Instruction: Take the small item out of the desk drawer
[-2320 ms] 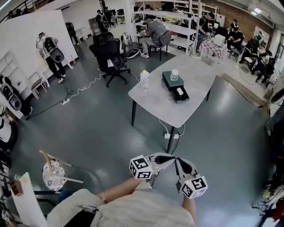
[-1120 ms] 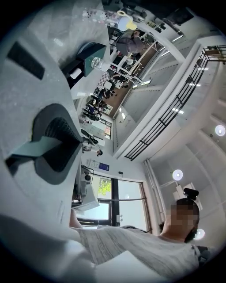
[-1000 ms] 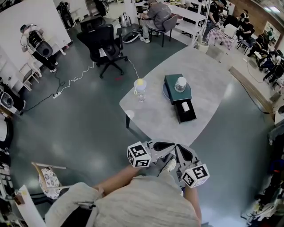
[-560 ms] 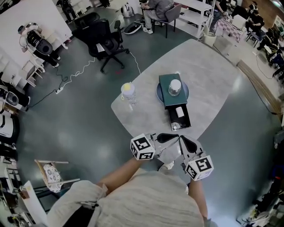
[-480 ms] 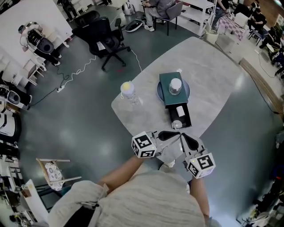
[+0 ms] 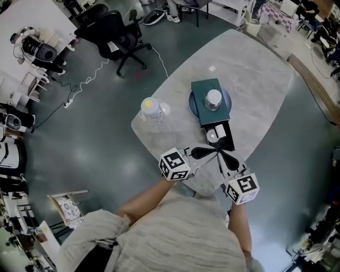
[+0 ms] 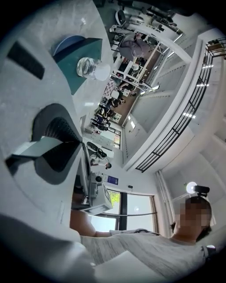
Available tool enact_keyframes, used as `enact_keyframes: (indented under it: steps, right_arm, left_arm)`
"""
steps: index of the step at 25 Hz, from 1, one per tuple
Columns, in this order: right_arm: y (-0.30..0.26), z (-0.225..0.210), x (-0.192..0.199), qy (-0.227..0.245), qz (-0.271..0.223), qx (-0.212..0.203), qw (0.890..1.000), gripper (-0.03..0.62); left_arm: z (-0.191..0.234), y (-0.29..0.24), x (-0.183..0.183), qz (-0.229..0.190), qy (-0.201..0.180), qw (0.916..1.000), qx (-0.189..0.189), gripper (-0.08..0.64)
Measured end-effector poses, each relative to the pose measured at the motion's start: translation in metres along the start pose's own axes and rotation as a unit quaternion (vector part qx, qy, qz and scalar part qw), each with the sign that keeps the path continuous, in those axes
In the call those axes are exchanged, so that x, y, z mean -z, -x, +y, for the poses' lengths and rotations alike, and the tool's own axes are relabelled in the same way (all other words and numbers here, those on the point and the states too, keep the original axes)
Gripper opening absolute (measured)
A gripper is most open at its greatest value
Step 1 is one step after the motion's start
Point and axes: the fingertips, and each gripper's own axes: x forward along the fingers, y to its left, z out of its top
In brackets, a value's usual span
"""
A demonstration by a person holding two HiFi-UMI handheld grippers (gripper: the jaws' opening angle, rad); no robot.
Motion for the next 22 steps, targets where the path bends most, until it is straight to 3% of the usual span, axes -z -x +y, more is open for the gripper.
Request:
enact_keyframes:
  steps: [9, 22]
  right_arm:
    - [-0.044, -0.028, 0.007, 0.009, 0.044, 0.048, 0.998, 0.011]
    - [-0.073, -0.059, 0.037, -0.012, 0.105, 0.065, 0.992, 0.011]
  left_arm:
    - [0.053, -0.008, 0.005, 0.019, 0.009, 0.9996, 0.016, 0.015]
    - [0.101, -0.019, 0.029, 0.037, 0.047, 0.9982, 0.004, 0.015]
